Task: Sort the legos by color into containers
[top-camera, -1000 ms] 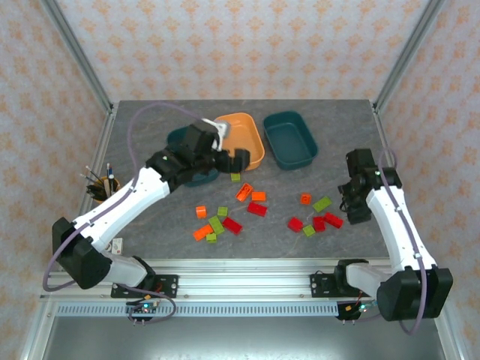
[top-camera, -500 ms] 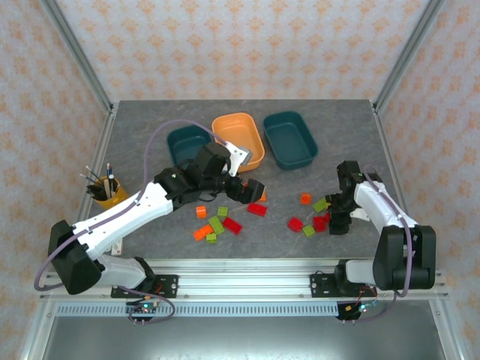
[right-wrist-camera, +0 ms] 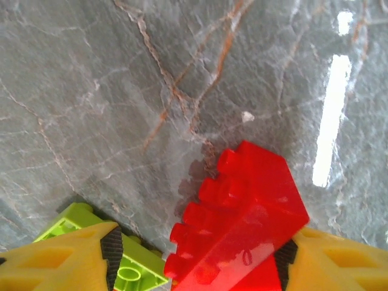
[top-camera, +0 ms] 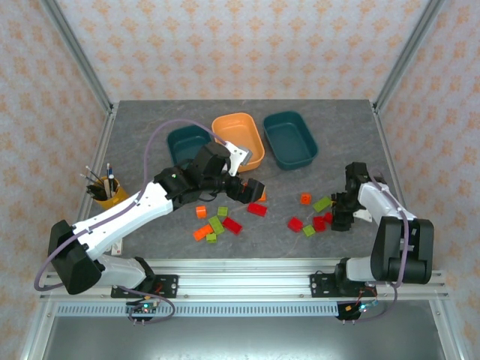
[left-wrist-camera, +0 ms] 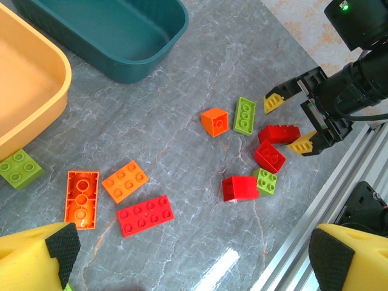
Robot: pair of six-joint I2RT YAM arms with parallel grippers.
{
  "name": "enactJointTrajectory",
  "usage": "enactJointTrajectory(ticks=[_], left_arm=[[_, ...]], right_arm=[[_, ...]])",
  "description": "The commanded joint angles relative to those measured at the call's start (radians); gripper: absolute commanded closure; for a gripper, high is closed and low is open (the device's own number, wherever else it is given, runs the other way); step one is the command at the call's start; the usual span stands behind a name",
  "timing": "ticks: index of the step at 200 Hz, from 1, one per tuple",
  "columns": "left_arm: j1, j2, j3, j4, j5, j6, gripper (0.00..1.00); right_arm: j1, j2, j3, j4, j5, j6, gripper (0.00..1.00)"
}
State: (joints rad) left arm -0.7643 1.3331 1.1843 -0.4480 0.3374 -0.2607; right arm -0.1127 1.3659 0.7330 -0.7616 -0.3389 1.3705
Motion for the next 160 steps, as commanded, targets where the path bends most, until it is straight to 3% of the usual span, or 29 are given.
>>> enactJointTrajectory(ticks=[1,57,105,133,160], left_arm=[[-0.008,-0.015,0.009,0.016,0.009,-0.007,0.00],[-0.009,-0.015,0.002,0.021,0.005,-0.024,0.00],[-0.002,-0.026,0.005,0.013,-0.094,-0.078,0.01],[0.032,-0.026,0.037,0.023,-0.094,-0.153,0.01],[0.108,-0.023,0.081,-0.009,-0.126,-0.237,0.01]], right_arm=[[-0.007,0.032,-0.033,0.025,-0.017,0.001,0.37],[-0.007,0.058,-0.029,0.037,-0.017,0.022,0.48],[-0.007,0.080,0.018,0.015,0.015,-0.015,0.81],[0.010,0.017,0.166,-0.079,0.118,-0.122,0.84],[0.116,0.055,0.405,-0.122,0.206,-0.301,0.84]])
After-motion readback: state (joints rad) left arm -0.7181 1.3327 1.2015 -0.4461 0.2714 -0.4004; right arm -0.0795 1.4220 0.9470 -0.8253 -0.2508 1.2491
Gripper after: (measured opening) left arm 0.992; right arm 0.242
